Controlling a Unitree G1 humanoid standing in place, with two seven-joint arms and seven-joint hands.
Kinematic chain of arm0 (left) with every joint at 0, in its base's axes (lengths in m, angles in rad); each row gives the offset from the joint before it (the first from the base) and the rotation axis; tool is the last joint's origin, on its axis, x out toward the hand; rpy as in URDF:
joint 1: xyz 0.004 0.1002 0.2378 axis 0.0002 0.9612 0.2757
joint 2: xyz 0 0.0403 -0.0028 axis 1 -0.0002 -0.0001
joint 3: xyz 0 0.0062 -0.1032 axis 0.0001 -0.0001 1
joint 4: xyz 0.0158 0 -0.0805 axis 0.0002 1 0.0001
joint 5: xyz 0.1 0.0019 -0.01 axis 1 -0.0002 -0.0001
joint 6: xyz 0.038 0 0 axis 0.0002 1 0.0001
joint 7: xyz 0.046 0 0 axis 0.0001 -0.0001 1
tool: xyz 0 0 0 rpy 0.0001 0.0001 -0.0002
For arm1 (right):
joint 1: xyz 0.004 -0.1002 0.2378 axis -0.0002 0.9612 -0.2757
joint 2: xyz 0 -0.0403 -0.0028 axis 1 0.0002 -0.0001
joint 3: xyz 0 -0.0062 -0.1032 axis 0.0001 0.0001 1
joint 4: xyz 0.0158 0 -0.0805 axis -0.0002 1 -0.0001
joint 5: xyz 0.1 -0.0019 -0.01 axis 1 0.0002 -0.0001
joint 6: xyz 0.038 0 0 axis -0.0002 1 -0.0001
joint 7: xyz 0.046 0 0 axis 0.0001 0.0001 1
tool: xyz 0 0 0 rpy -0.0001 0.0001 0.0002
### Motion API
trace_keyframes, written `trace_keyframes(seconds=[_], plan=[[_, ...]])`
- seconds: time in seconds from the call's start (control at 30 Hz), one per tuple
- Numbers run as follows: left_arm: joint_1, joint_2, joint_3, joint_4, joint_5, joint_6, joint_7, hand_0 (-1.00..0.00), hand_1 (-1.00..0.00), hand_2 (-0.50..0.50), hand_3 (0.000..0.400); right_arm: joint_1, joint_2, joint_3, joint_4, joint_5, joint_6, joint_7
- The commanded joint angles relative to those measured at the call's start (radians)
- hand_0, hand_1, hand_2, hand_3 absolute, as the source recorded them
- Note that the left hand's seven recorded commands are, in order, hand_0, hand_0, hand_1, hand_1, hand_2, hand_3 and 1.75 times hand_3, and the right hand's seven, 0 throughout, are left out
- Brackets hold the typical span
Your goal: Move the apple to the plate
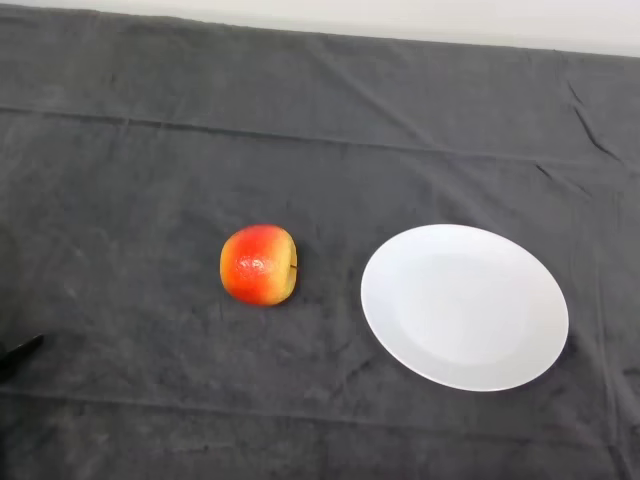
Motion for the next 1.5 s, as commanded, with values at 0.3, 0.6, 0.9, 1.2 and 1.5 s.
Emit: trace_keyframes(seconds=[0.3, 0.6, 0.9, 1.2, 1.5], plan=[[-0.071, -0.003, 0.035, 0.052, 0.037, -0.006, -0.005, 0.0, 0.0, 0.0, 0.0, 0.131, 0.09, -0.004, 0.056, 0.0209, 0.036, -0.003], [-0.098, 0.019, 0.036, 0.033, 0.074, -0.009, 0.011, 0.0, 0.0, 0.0, 0.0, 0.131, 0.09, -0.0039, 0.056, 0.0211, 0.036, -0.0029], [-0.093, 0.022, 0.011, -0.037, 0.137, -0.025, 0.052, 0.0, 0.0, 0.0, 0.0, 0.131, 0.09, -0.0037, 0.056, 0.0213, 0.036, -0.0028], [-0.039, 0.024, -0.029, -0.239, 0.207, 0.019, 0.096, 0.0, 0.0, 0.0, 0.0, 0.131, 0.09, -0.0031, 0.055, 0.0221, 0.037, -0.0027], [0.023, 0.01, -0.079, -0.492, 0.291, 0.125, 0.132, 0.0, 0.0, 0.0, 0.0, 0.131, 0.091, -0.0016, 0.053, 0.0237, 0.039, -0.0023]])
